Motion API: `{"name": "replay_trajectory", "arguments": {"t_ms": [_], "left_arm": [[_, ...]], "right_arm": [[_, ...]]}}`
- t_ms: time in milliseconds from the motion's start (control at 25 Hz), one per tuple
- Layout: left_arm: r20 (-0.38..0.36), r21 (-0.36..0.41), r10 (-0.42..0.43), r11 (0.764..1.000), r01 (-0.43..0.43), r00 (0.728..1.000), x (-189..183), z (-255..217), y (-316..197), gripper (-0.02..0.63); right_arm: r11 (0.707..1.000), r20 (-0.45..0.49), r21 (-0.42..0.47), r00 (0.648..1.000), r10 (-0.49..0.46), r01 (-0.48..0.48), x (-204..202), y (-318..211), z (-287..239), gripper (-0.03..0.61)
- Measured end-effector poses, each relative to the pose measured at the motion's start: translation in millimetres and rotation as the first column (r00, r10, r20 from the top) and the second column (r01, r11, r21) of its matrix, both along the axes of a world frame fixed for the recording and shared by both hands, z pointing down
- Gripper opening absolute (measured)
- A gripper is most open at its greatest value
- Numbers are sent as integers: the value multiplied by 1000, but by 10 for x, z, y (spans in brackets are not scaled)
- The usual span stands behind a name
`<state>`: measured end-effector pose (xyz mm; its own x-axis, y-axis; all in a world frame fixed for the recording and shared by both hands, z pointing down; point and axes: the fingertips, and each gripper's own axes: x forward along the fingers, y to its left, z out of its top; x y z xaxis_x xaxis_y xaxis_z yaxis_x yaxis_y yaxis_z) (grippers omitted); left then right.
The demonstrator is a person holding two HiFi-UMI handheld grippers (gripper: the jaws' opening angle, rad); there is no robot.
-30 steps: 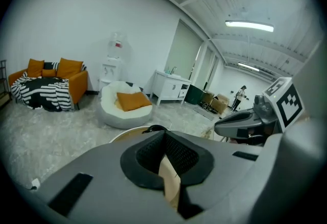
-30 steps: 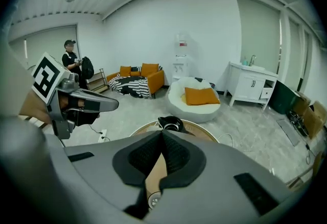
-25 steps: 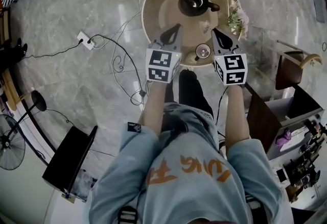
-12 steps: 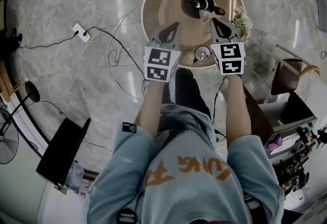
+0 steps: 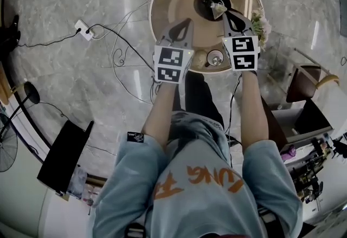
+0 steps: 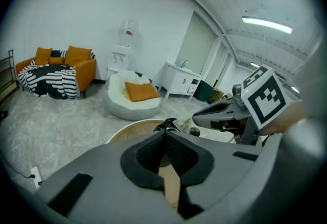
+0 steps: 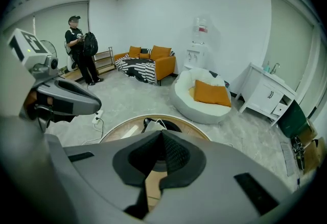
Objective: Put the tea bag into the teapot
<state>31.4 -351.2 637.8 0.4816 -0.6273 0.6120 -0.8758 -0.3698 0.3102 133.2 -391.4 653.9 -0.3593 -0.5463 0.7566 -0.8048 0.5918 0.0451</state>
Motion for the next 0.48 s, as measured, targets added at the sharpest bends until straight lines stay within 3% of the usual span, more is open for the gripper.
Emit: {"name": "replay_trajectory", "arguments": {"t_ms": [480], "left_arm": [[3, -31, -2, 1000, 2, 1000, -71, 197, -82, 25]], "right_arm": [[999, -82, -44, 997, 6, -9, 29, -155, 324, 14]]}}
